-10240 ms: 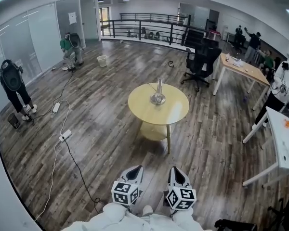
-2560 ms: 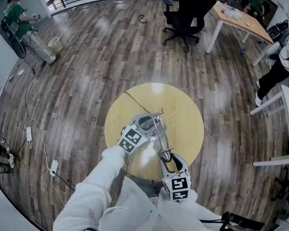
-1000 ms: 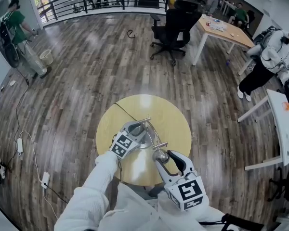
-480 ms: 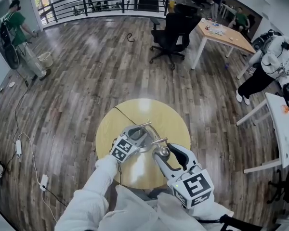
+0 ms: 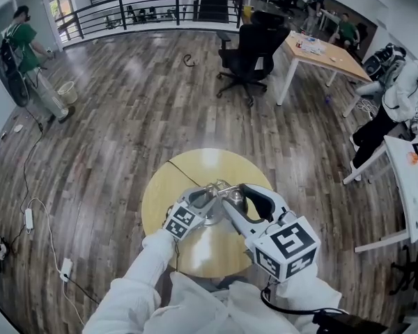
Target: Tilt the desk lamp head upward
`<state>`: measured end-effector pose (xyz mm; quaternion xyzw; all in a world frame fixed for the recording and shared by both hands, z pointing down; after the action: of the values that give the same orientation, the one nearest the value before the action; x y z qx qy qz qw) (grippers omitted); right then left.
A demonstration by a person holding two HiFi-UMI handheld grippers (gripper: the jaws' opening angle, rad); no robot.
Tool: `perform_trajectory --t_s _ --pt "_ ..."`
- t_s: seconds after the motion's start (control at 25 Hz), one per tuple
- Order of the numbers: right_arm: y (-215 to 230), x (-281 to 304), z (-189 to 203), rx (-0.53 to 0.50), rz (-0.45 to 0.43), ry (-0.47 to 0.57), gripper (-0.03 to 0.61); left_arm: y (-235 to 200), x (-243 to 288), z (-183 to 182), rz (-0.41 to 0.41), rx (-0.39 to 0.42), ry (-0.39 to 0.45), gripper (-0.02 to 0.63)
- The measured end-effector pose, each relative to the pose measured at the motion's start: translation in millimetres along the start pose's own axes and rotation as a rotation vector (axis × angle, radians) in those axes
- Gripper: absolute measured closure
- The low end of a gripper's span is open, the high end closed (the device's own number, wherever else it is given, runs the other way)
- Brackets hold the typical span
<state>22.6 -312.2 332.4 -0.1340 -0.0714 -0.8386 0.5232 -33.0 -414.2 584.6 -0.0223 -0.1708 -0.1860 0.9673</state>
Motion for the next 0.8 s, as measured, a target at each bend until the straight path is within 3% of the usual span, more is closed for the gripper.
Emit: perform_trajectory --t_s 0.4,0.8 --pt "4 29 -24 -0.046 -0.019 -0.026 0.393 -2 -1 6 0.006 -0.003 -0.002 0.488" --pt "9 34 -30 -0.002 -0.037 0.015 0.394 -1 0 6 -0.006 -0.029 0.017 0.488"
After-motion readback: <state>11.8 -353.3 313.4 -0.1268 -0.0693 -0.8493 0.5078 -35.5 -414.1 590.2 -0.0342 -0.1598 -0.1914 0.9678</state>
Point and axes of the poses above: the fingertips, and each gripper's own axes: x forward along the fingers, y to its right, z out of its underside, the point moved 4 cm from there along -x, backward along the fingers, and after that the axes turned 9 degrees about z, right-handed, at the moved point
